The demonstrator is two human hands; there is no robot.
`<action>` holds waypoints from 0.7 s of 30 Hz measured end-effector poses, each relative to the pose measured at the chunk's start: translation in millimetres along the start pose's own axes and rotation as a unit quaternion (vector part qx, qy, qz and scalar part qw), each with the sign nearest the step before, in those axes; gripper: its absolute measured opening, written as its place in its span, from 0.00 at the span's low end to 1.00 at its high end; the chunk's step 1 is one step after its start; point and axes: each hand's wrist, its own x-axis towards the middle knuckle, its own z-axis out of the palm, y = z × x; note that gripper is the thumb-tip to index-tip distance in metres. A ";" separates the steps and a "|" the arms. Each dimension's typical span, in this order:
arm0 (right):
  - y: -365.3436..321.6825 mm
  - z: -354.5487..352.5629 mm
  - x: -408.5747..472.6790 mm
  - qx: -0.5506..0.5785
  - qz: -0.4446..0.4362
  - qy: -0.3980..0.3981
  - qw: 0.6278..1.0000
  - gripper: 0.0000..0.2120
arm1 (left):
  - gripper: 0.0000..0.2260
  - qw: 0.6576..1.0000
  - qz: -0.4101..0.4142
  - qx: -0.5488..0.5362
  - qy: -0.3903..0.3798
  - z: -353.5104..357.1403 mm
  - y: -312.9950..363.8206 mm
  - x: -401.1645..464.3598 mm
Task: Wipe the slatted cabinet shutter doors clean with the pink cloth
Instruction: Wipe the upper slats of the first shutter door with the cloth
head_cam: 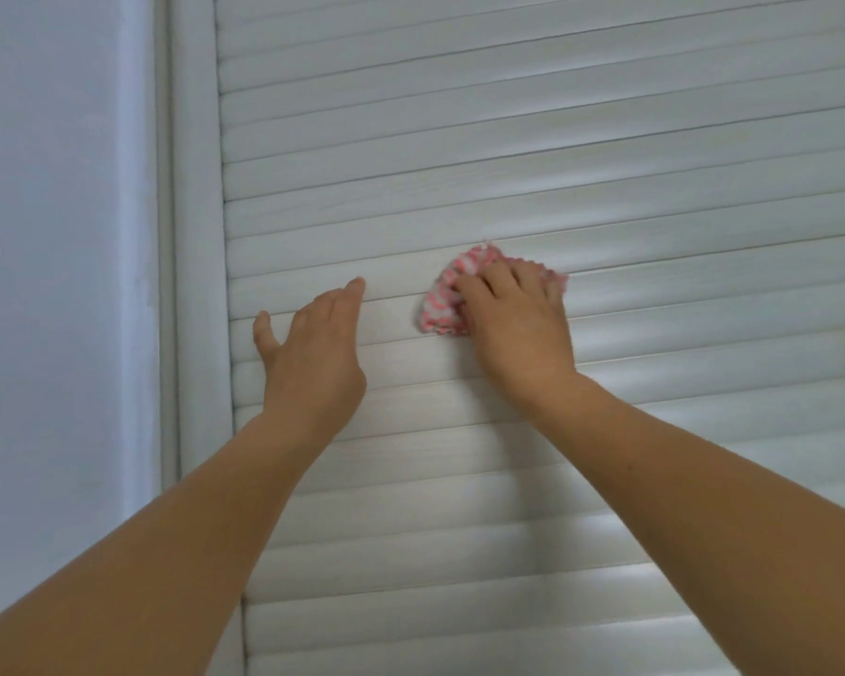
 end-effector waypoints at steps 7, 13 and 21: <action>24.6 -1.3 19.2 0.057 0.233 0.038 0.970 0.14 | 0.36 0.998 -0.035 -0.036 0.031 -1.1 -40.9 -9.2; -45.5 10.6 21.8 0.065 0.077 -0.035 0.994 0.17 | 0.38 0.988 -0.074 -0.123 0.063 -6.0 -55.9 -12.5; -70.3 17.9 37.7 0.043 -0.023 -0.053 0.997 0.14 | 0.37 0.964 -0.085 -0.244 0.068 -6.9 -79.5 -4.6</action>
